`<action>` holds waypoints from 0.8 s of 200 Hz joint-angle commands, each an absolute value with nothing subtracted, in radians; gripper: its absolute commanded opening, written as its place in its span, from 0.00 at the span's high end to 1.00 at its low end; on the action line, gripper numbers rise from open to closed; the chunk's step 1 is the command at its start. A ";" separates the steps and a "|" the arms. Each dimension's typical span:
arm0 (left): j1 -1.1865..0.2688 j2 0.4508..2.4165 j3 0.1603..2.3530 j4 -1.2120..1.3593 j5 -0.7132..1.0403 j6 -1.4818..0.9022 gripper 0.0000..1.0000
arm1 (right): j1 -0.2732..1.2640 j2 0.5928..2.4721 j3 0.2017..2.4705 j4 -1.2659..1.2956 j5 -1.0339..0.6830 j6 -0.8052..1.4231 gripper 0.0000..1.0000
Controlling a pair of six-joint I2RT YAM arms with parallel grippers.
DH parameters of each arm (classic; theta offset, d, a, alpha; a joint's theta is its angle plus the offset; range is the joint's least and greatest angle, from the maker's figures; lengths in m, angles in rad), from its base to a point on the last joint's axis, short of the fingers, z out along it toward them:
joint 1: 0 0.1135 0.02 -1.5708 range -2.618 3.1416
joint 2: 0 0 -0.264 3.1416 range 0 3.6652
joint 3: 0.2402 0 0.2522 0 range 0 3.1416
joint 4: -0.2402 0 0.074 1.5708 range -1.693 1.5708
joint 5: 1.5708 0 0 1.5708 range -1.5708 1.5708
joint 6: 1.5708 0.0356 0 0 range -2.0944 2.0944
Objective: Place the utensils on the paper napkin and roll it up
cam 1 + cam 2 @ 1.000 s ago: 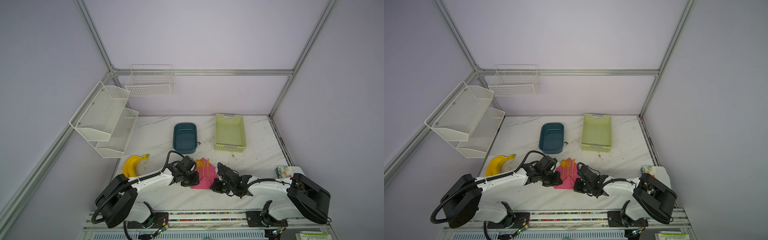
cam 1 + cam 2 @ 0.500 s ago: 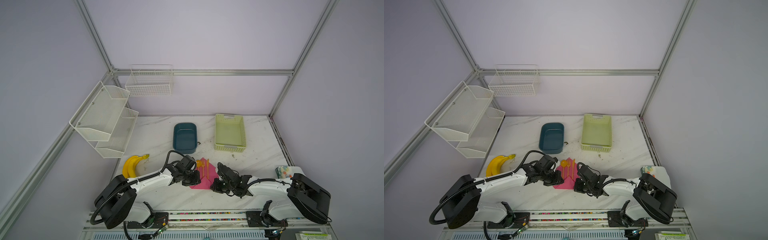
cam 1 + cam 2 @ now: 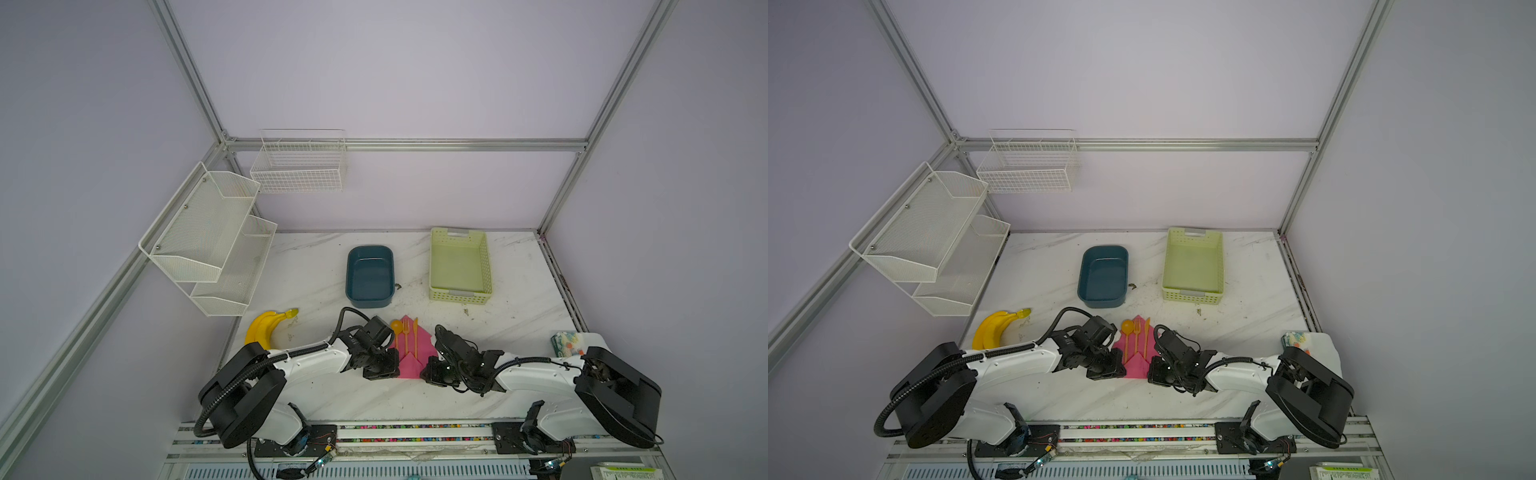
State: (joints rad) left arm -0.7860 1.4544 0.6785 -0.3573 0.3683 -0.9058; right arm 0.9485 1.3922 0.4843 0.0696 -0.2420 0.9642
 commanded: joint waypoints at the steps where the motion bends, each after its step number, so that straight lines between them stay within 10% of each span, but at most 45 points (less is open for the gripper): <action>1: -0.788 1.461 0.656 -0.326 0.379 -0.907 0.92 | 0.945 1.387 0.472 -0.004 -0.206 0.983 0.90; 160: -0.788 1.499 0.629 -0.379 0.296 -0.877 0.93 | 0.945 1.379 0.480 -0.025 -0.204 0.983 0.90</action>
